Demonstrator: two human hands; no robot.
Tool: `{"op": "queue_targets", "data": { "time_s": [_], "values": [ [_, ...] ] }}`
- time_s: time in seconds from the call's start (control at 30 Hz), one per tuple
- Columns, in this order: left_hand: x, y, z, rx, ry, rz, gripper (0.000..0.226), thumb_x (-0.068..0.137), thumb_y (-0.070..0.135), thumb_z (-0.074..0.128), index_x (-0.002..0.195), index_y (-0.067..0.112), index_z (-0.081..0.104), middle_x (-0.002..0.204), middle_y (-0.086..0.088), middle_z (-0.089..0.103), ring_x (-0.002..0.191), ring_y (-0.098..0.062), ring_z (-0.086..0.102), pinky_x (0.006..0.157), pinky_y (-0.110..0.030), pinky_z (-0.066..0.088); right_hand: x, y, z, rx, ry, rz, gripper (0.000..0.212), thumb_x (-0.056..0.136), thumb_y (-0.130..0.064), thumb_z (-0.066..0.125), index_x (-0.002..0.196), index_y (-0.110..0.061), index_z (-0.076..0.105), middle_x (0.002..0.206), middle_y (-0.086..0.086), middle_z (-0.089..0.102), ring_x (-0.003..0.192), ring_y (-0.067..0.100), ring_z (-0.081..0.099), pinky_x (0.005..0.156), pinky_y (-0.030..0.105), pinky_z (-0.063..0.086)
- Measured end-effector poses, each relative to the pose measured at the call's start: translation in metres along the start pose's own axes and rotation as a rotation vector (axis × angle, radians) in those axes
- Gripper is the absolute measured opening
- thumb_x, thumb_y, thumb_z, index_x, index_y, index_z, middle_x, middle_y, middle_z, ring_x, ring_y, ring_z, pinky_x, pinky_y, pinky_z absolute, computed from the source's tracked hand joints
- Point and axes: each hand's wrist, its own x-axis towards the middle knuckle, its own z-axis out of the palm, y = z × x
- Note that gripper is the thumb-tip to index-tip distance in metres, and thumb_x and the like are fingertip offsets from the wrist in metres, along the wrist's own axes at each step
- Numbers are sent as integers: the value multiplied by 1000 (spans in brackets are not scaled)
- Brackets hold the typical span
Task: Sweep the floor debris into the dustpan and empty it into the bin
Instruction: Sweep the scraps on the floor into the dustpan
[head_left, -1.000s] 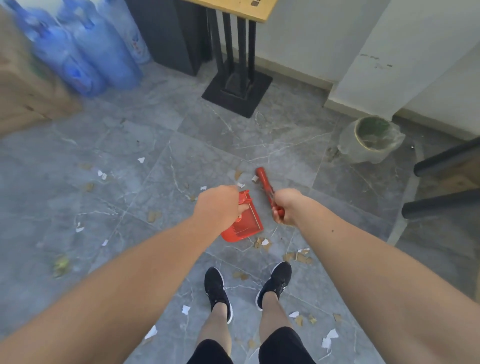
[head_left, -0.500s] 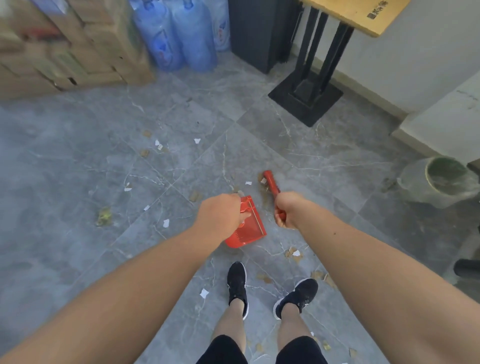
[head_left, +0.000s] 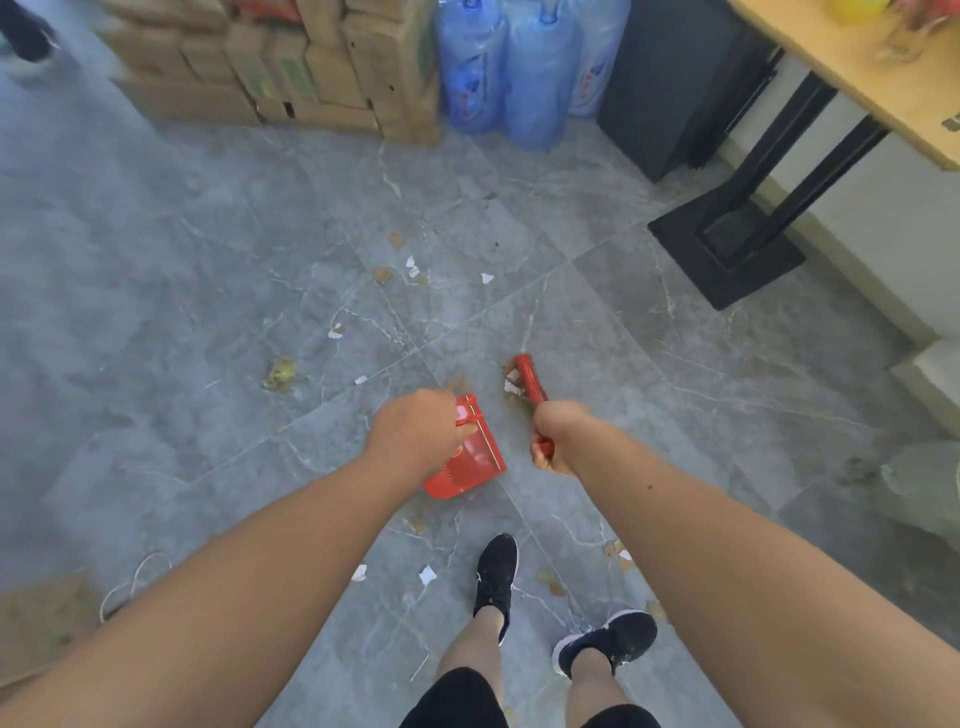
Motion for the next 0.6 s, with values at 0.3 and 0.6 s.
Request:
{"op": "queue_targets", "data": {
  "time_s": [0.3, 0.6],
  "values": [
    [4, -17, -10, 39, 30, -33, 50, 93, 63, 50, 103, 16, 61, 105, -6, 67, 101, -29, 65, 78, -38, 50, -20, -8, 14, 13, -56, 26, 19, 92, -3, 34, 79, -12, 45, 61, 4, 38, 37, 12, 35, 35, 13, 37],
    [9, 48, -32, 79, 44, 164, 40, 95, 56, 54, 103, 17, 61, 103, -6, 68, 100, -28, 65, 70, -32, 40, -33, 0, -66, 148, -7, 29, 22, 92, 0, 32, 75, -11, 42, 57, 3, 35, 21, 9, 31, 33, 11, 35]
  ]
}}
